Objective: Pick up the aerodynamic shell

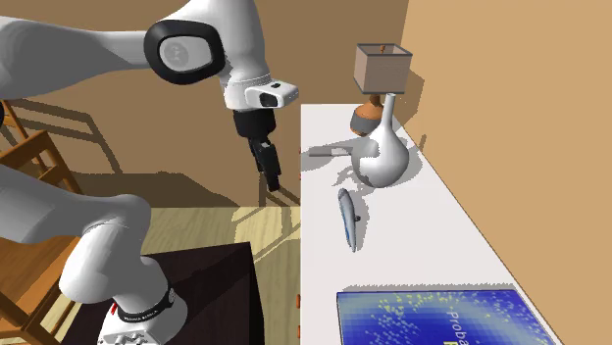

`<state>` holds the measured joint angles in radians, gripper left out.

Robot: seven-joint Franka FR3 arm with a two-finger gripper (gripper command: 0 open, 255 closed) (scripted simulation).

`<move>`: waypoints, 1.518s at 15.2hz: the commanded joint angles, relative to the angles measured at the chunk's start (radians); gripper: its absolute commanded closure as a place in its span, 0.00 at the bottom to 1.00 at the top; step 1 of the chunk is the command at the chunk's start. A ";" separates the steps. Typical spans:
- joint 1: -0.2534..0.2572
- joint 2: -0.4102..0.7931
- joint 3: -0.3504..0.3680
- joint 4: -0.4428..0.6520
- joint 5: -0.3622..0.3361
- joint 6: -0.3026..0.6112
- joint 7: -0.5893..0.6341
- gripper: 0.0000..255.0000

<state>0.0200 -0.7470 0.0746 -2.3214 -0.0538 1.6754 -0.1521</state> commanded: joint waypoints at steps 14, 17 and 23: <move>0.155 0.421 -0.264 0.099 0.127 0.355 -0.638 0.00; 0.191 0.541 -0.302 0.169 0.202 0.388 -0.800 0.00; 0.211 0.654 -0.320 0.210 0.282 0.436 -0.947 0.00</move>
<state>0.2309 -0.1044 -0.2438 -2.1090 0.2217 2.0994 -1.0875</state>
